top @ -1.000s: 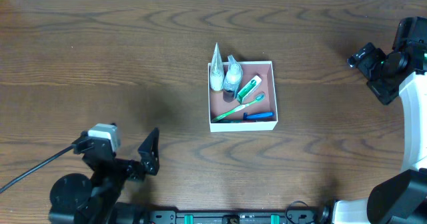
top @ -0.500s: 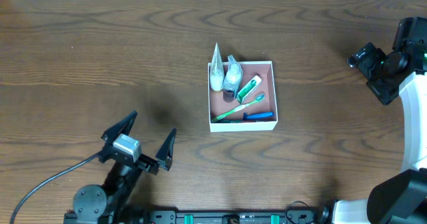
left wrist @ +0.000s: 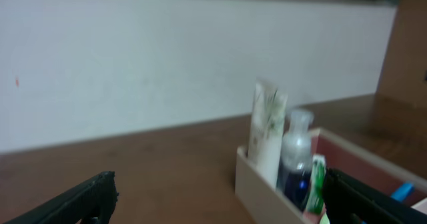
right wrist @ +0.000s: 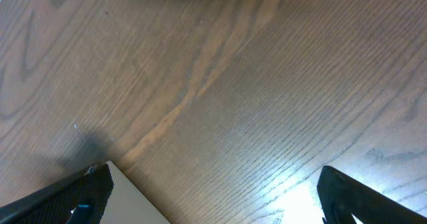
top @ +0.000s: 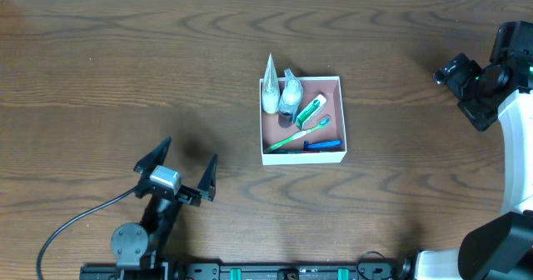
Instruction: Pack container
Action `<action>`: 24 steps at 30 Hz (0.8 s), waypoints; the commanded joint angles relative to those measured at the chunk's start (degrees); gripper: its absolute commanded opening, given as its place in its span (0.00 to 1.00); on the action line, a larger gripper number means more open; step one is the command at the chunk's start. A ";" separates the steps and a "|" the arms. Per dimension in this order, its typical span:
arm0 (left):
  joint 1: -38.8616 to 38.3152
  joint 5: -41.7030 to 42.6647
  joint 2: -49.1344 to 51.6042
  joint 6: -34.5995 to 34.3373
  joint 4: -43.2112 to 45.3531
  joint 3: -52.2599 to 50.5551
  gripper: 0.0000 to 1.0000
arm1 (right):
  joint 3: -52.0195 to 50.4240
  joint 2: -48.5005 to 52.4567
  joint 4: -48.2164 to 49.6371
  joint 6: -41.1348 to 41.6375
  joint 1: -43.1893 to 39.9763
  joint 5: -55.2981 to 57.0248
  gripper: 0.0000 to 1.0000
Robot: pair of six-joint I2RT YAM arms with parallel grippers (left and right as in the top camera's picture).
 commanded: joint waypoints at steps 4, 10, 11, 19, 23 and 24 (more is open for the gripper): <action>0.31 -10.23 -0.48 -2.78 -1.25 -0.92 0.98 | 0.59 0.33 -0.04 0.76 -0.22 -0.20 0.99; 0.31 -20.83 -0.48 -8.66 -6.86 -0.92 0.98 | 0.59 0.33 -0.04 0.76 -0.22 -0.20 0.99; 0.31 -20.83 -0.48 -8.57 -8.35 -0.92 0.98 | 0.59 0.33 -0.04 0.76 -0.22 -0.20 0.99; 0.31 -22.08 -0.50 -8.48 -14.40 -0.92 0.98 | 0.59 0.33 -0.04 0.76 -0.22 -0.20 0.99; 0.31 -22.88 -0.50 -7.98 -14.56 -0.92 0.98 | 0.59 0.33 -0.04 0.76 -0.22 -0.20 0.99; 0.31 -22.91 -0.50 -7.74 -14.56 -0.92 0.98 | 0.59 0.33 -0.04 0.76 -0.22 -0.20 0.99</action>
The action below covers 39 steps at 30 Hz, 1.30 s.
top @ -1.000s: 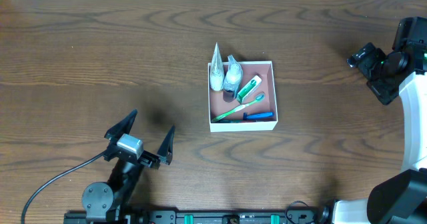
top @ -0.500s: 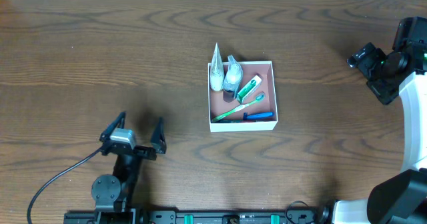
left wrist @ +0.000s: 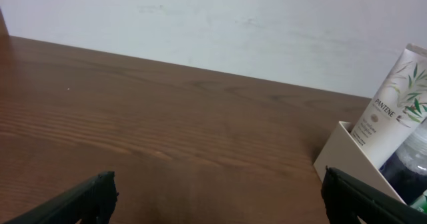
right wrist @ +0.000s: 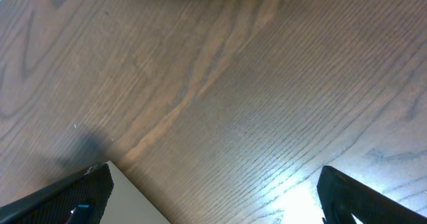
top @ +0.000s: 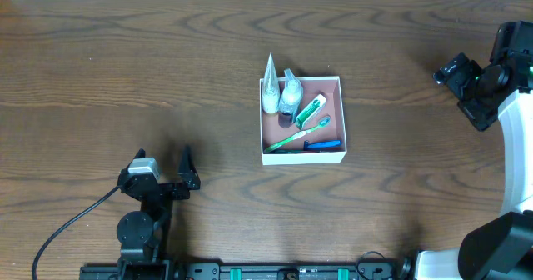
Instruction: Pack container
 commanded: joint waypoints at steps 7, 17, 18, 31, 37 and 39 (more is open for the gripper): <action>0.28 -1.42 -0.31 0.13 -2.49 -0.72 0.98 | 0.59 0.33 -0.04 0.76 -0.22 -0.20 0.99; 0.28 -1.42 -0.31 0.13 -2.49 -0.72 0.98 | 0.59 0.33 -0.04 0.76 -0.22 -0.20 0.99; 0.28 -1.42 -0.31 0.13 -2.49 -0.72 0.98 | 0.59 0.33 -0.04 0.74 -0.22 -0.20 0.99; 0.28 -1.42 -0.31 0.13 -2.49 -0.72 0.98 | 0.59 0.33 -0.02 0.76 -0.22 -0.20 0.99; 0.28 -1.42 -0.31 0.13 -2.49 -0.72 0.98 | 0.59 -1.18 -0.02 0.76 1.57 -0.20 0.99; 0.31 -1.42 -0.31 0.13 -2.49 -0.72 0.98 | 0.59 -3.08 -0.04 0.76 3.61 -0.20 0.99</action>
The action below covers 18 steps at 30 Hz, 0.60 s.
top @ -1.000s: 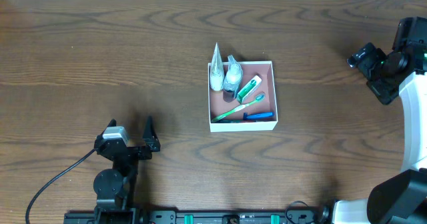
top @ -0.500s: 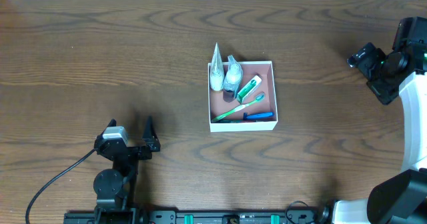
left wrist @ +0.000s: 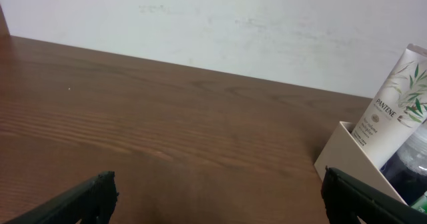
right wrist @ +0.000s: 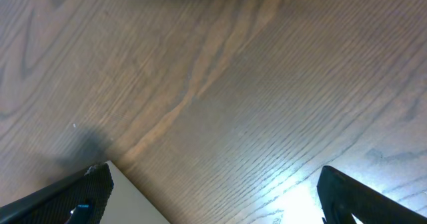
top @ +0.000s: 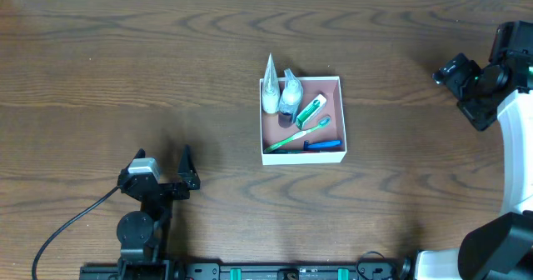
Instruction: Pack container
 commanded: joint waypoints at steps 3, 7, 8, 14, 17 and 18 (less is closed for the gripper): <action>0.28 -1.31 -0.31 0.11 -2.45 -0.76 0.98 | 0.59 -7.37 -0.04 0.76 7.63 -0.26 0.99; 0.28 -1.31 -0.31 0.11 -2.45 -0.76 0.98 | 0.59 -14.60 -0.04 0.76 14.53 -0.28 0.99; 0.28 -1.31 -0.31 0.11 -2.45 -0.76 0.98 | 0.59 -16.50 -0.04 0.76 16.13 -0.28 0.99; 0.28 -1.31 -0.31 0.11 -2.45 -0.76 0.98 | 0.59 -27.96 -0.17 0.37 22.32 -0.11 0.99; 0.28 -1.29 -0.31 0.11 -2.45 -0.76 0.98 | 0.59 -32.72 -3.45 -5.88 22.47 1.66 0.99; 0.28 -1.31 -0.31 0.11 -2.45 -0.76 0.98 | 0.59 -34.05 -4.79 -6.38 22.47 1.66 0.99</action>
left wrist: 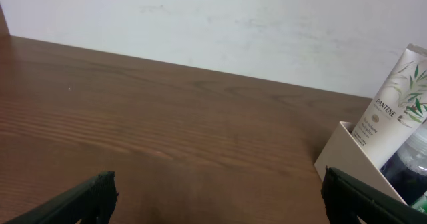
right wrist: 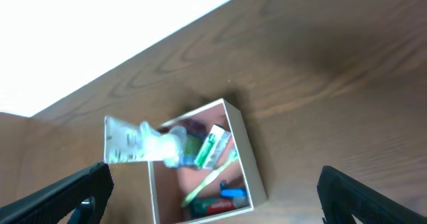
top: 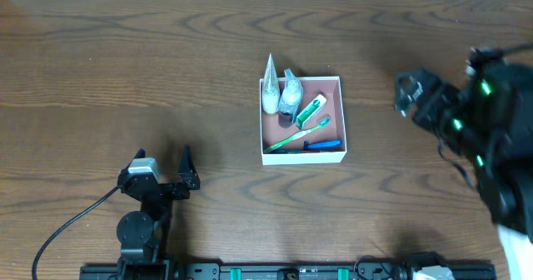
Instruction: Pack container
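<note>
A white box (top: 336,120) with a pinkish floor stands mid-table. In it lean a white tube (top: 269,87) and a clear bottle (top: 289,97). A green toothpaste carton (top: 310,110), a green toothbrush (top: 300,134) and a blue item (top: 321,144) lie inside. My right gripper (top: 410,91) hangs open, blurred, right of the box; its wrist view looks down on the box (right wrist: 248,169), tube (right wrist: 125,147) and toothbrush (right wrist: 209,178). My left gripper (top: 162,158) is open and empty, low at the front left; its view shows the tube (left wrist: 393,111) and a box wall (left wrist: 345,160).
Dark wood table (top: 125,72) all around the box. A black cable (top: 71,222) trails from the left arm toward the front edge. A white wall (left wrist: 200,24) lies behind the table's far edge.
My right arm has moved from the table's far right edge leftward, close to the box; its wrist view now shows the box instead of bare wood. The left arm has not moved.
First my left gripper was open and raised at the front left, turned toward the box, with the right arm at the far right edge. The left gripper then sat lower and further left, where it stays. The right arm stayed put until now, when it is near the box.
</note>
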Action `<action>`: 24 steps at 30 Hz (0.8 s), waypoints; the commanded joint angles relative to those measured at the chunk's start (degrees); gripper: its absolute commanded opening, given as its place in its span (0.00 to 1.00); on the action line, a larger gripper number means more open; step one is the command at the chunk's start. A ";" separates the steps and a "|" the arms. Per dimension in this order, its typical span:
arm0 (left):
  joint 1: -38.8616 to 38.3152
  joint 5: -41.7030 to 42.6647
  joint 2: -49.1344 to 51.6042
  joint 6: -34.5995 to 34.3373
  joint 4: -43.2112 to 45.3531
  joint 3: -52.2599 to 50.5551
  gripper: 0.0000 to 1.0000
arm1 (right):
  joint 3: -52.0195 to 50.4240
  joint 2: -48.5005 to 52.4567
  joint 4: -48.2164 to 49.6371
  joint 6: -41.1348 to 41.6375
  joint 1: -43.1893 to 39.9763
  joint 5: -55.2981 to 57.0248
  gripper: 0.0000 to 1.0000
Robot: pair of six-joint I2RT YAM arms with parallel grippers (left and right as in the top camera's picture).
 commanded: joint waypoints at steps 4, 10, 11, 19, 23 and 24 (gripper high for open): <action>0.31 -1.29 -0.31 0.11 -2.43 -0.76 0.98 | -0.07 -7.45 -7.17 -5.14 0.55 2.89 0.99; 0.31 -1.29 -0.31 0.11 -2.43 -0.76 0.98 | -5.38 -15.74 -11.26 -5.20 0.39 3.21 0.99; 0.31 -1.29 -0.31 0.11 -2.43 -0.76 0.98 | -7.21 -17.18 -10.71 -5.27 0.31 3.54 0.99; 0.28 -1.29 -0.31 0.11 -2.43 -0.76 0.98 | -29.11 -29.55 16.96 -26.12 -0.31 -2.08 0.99; 0.28 -1.29 -0.31 0.11 -2.43 -0.76 0.98 | -39.60 -34.77 33.62 -34.88 -0.42 -8.22 0.99; 0.28 -1.29 -0.31 0.11 -2.43 -0.76 0.98 | -42.27 -36.26 37.75 -35.56 -0.61 -9.03 0.99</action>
